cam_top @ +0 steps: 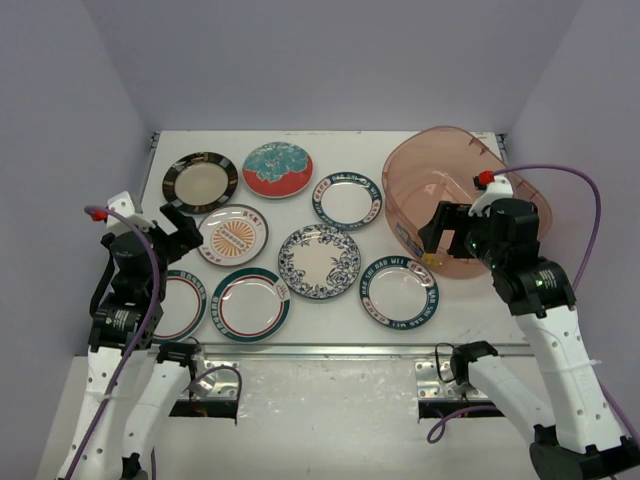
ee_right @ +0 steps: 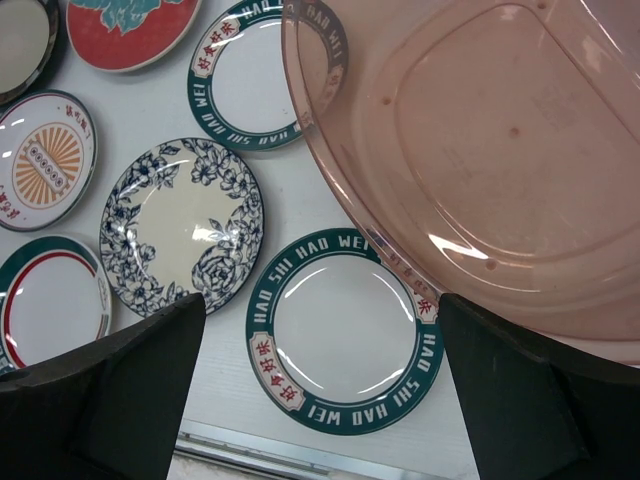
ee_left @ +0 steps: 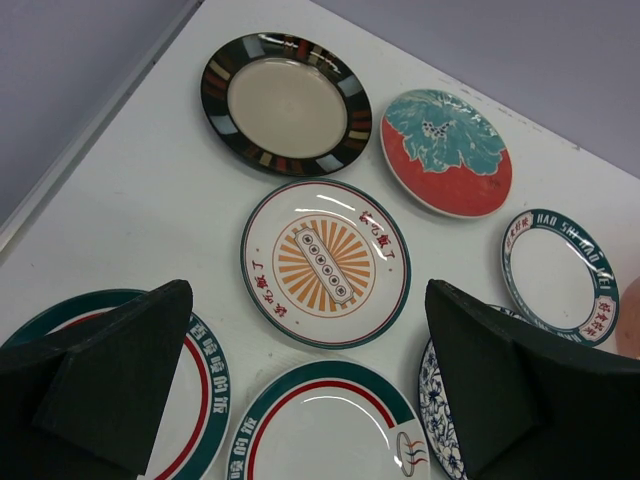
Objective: Place the plates into the plastic bin on the countertop
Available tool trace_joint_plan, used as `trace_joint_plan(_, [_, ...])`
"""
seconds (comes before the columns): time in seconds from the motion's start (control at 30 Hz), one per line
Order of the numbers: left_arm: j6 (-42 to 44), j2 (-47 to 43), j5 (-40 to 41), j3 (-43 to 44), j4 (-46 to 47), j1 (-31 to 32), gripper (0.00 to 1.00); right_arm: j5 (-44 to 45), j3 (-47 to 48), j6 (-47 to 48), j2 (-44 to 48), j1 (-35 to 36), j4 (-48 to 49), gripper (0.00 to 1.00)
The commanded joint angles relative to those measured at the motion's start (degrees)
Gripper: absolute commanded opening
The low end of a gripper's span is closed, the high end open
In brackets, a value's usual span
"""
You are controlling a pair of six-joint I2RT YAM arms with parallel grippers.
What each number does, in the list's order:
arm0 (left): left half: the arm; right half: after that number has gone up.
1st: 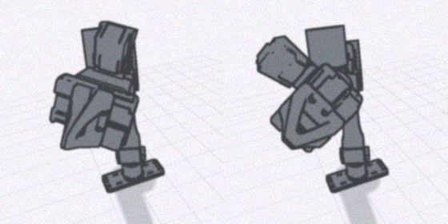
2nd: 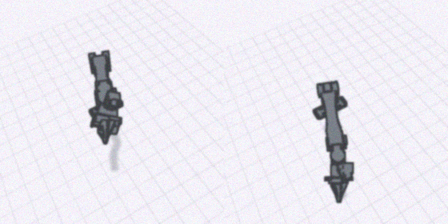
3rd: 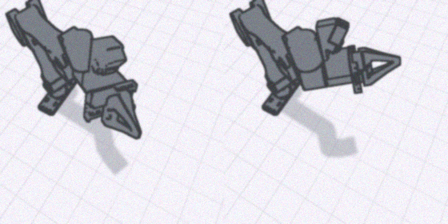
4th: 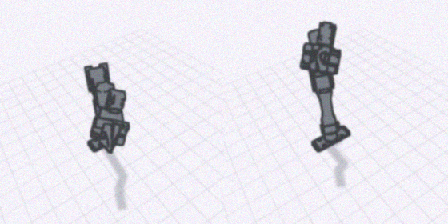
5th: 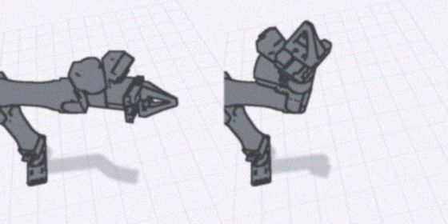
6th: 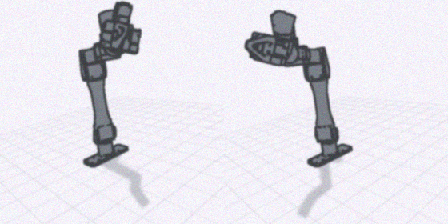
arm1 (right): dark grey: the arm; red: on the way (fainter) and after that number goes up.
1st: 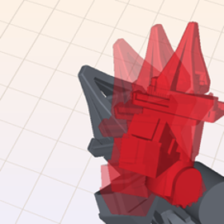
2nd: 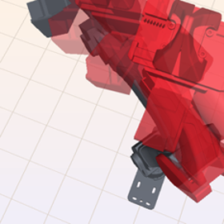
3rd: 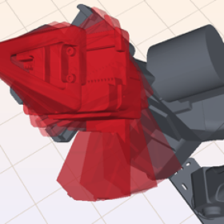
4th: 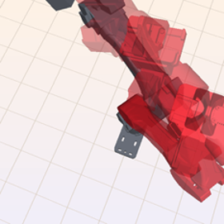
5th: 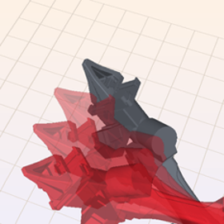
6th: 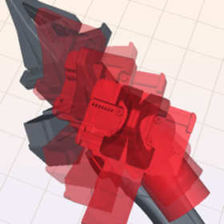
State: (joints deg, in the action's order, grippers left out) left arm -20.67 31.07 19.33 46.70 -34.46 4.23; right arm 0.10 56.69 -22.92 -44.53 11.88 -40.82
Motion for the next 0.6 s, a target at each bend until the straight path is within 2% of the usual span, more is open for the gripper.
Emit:
trace_joint_plan(0.0, [-0.96,1.29,1.20,0.33,2.66,0.52,1.00,0.62,1.13,-0.15,0.68,0.20,2.89,0.99])
trace_joint_plan(0.13, [-3.73,3.87,0.11,2.33,1.69,0.43,1.00,-0.35,0.88,0.06,1.38,0.16,3.90,0.99])
trace_joint_plan(0.27, [-8.55,8.51,-6.80,4.62,2.76,0.52,1.00,-8.02,0.34,-0.31,2.17,0.16,7.49,0.99])
trace_joint_plan(0.47, [-16.17,18.95,-5.19,8.84,5.46,-0.37,1.00,-13.85,2.20,-1.62,1.24,0.16,8.06,0.99])
trace_joint_plan(0.53, [-18.60,24.59,-12.16,10.78,9.00,-4.93,1.00,-14.42,1.99,-2.06,1.78,0.16,9.29,0.99])
trace_joint_plan(0.57, [-19.33,28.19,-17.16,11.84,10.20,-10.82,1.00,-14.67,1.94,-2.18,2.01,0.16,9.68,0.99])
